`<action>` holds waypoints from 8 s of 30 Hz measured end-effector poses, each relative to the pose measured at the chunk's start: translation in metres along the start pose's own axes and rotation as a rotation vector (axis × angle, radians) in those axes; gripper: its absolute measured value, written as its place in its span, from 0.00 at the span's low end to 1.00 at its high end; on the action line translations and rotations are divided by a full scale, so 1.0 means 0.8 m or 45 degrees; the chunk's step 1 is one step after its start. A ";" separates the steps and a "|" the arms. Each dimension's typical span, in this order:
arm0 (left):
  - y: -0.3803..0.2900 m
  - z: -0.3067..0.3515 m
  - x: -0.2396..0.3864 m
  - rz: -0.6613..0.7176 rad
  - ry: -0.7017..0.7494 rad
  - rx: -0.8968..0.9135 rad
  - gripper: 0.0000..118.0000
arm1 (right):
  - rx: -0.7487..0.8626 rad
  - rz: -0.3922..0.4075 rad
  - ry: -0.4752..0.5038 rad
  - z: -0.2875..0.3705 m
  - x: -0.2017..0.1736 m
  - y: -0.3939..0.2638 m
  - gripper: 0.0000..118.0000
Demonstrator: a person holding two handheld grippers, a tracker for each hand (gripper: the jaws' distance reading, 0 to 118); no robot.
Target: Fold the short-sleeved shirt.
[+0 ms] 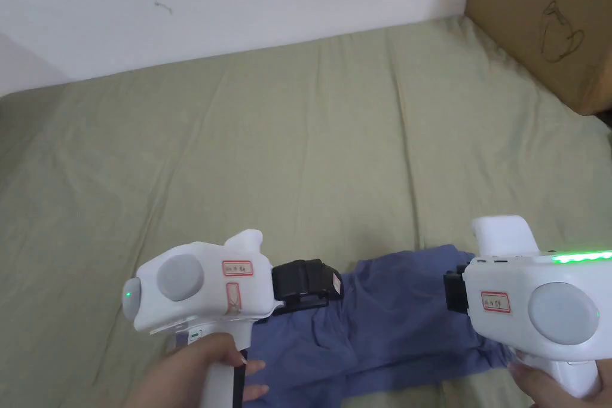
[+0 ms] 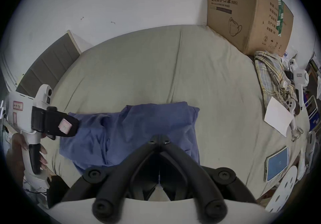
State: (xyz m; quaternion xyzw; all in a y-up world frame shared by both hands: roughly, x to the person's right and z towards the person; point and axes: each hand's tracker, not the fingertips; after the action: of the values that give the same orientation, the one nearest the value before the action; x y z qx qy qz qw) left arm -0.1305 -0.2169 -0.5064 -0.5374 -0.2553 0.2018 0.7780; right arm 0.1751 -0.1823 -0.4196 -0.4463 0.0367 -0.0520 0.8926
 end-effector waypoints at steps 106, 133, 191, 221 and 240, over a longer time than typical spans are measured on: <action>-0.006 0.008 0.014 0.091 -0.079 -0.082 0.89 | 0.042 0.015 0.078 0.017 0.010 0.021 0.00; -0.050 -0.051 0.095 -0.468 0.287 -0.117 0.00 | 0.022 -0.014 0.064 0.018 0.023 0.012 0.00; -0.056 0.069 -0.171 0.195 -0.417 0.167 0.21 | -0.355 0.144 0.211 -0.080 -0.130 0.012 0.01; -0.018 0.404 -0.397 -0.010 1.087 0.138 0.99 | -0.146 0.207 0.326 -0.062 -0.328 0.034 0.01; -0.048 0.135 0.039 -0.312 0.630 0.619 0.00 | 0.037 0.096 0.205 0.038 -0.136 0.037 0.01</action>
State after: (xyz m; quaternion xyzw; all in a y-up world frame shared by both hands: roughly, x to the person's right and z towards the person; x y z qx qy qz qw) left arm -0.1704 -0.1327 -0.4333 -0.3346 -0.0665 0.0257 0.9397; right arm 0.0725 -0.1269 -0.4230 -0.4261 0.1246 -0.0546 0.8944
